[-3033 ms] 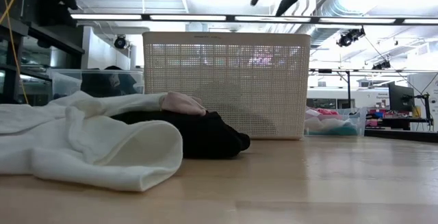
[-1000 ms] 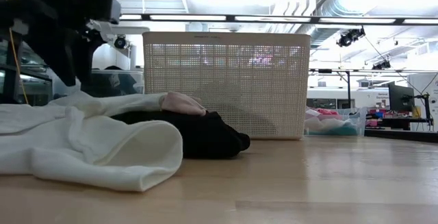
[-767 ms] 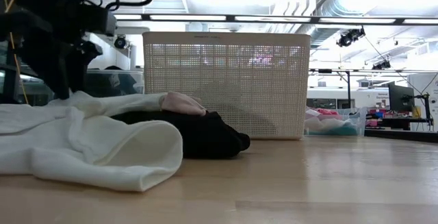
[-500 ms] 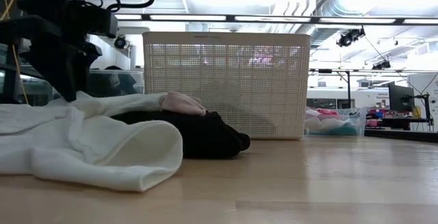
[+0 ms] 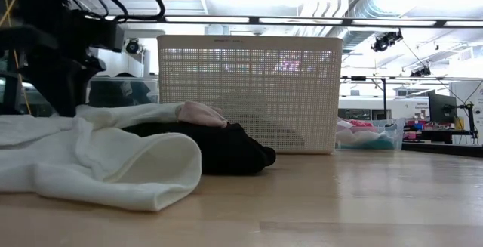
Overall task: Pick & Place Cloths
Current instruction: Put the white boxers into the left transparent bin
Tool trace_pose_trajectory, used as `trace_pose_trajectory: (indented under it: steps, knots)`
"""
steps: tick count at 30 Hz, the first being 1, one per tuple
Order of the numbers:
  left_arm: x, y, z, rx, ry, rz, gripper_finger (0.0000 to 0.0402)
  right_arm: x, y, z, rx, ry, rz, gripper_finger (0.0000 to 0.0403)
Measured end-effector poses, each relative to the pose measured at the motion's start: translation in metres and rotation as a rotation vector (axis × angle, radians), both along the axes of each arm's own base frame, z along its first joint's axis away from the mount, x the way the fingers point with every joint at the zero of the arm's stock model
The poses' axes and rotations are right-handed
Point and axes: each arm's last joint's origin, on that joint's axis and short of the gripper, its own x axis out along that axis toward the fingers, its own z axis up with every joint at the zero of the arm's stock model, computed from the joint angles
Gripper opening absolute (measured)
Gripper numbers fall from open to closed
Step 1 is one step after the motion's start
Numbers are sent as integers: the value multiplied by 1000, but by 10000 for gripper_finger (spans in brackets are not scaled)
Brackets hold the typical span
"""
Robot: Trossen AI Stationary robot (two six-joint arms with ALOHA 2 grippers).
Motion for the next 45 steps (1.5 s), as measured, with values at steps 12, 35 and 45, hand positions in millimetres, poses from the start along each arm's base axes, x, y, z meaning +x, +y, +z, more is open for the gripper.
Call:
trace_pose_trajectory:
  steps: [12, 35, 45]
  knots:
    - [10, -4, 25, -67, -66, 6, 4, 1, 0, 0, 15, -4, 6, 279]
    - [-11, 9, 245, 53, -497, 56, 0, 1, 1, 0, 22, 0, 14, 279]
    - [-36, 24, 298, 274, -688, 136, 0, 1, 0, 0, 20, -4, 11, 279]
